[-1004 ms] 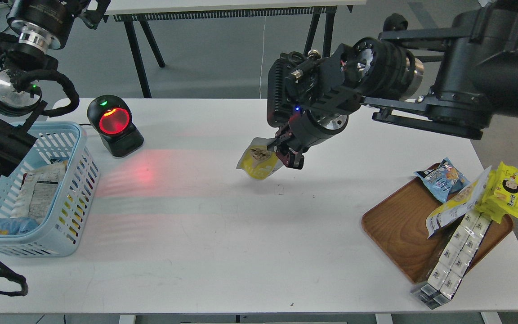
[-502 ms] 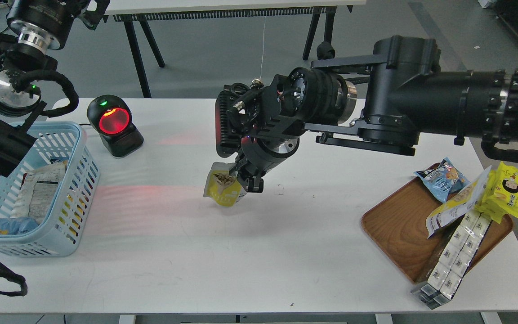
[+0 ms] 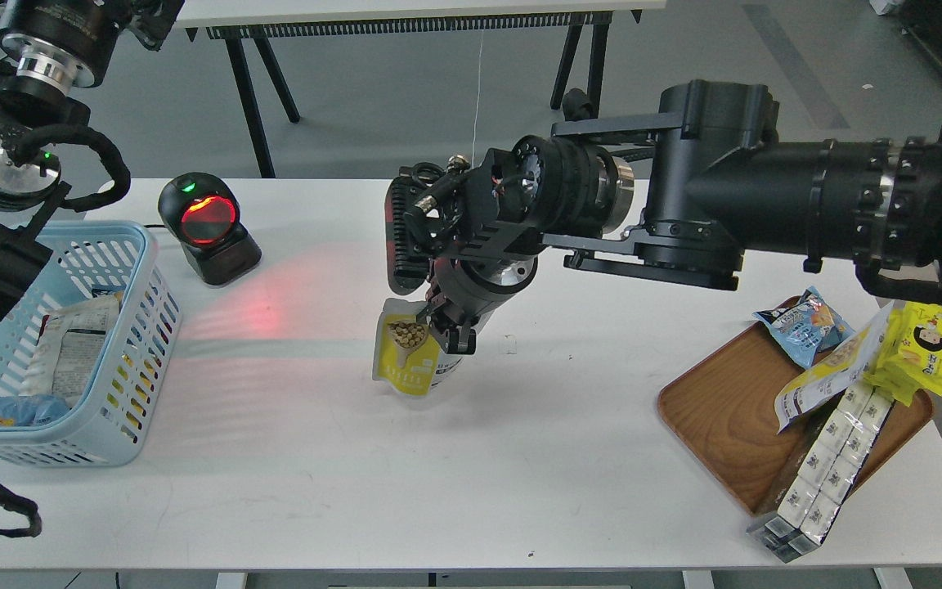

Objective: Scan snack and place in basket
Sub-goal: 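Carry the yellow pouch toward the scanner and lower it to the table, then release the pouch upright on the table and raise the right arm away, then reach the left gripper to the standing yellow pouch and grasp it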

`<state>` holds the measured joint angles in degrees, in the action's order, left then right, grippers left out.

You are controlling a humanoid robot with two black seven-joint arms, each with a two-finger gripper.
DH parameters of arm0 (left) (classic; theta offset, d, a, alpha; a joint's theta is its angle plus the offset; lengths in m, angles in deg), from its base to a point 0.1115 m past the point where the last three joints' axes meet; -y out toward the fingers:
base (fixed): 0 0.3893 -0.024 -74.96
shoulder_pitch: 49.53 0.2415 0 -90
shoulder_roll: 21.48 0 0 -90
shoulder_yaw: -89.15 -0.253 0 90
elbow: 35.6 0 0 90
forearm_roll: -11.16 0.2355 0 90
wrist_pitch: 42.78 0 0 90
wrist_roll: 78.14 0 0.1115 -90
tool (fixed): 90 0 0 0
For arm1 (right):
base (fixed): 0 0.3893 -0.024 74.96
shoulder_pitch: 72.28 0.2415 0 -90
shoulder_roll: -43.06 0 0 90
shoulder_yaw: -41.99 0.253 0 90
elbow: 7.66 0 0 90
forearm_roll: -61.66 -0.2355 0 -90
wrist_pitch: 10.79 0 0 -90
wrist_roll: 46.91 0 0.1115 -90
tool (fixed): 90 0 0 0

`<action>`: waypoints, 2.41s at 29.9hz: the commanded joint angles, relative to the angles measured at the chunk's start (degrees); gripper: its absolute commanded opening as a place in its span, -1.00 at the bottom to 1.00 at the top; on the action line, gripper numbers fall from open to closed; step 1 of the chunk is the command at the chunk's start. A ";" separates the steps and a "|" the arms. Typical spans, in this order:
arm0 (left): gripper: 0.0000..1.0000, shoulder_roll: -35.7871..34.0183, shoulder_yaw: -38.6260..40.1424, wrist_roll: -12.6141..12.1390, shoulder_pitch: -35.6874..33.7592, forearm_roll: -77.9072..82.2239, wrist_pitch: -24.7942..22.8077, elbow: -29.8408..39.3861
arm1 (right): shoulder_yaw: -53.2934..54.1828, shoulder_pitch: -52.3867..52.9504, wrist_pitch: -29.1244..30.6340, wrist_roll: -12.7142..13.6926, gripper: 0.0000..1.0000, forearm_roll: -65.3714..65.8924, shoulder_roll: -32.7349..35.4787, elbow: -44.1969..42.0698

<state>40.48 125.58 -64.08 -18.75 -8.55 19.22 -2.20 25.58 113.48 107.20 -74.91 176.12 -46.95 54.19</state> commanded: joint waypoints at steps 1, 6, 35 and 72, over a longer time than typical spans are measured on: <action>1.00 0.00 0.05 0.01 0.16 0.02 0.00 0.00 | -0.21 -0.31 0.00 0.00 -0.99 -0.02 0.00 -0.24; 1.00 -0.09 0.05 0.01 0.34 0.02 0.00 0.00 | -0.30 -0.49 0.00 0.00 -0.98 -0.02 0.00 -0.24; 1.00 -2.73 -0.13 -0.96 -1.42 0.02 0.00 0.88 | 9.36 0.74 0.00 0.00 0.86 -12.04 13.60 6.79; 0.95 -11.25 -3.12 -3.42 -7.14 99.92 0.00 51.22 | 31.70 -33.01 -3.03 0.00 0.98 -108.72 46.59 -10.26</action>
<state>29.30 122.51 -66.84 -26.65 81.82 19.21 42.36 57.44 81.89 104.94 -74.90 75.72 -0.17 45.24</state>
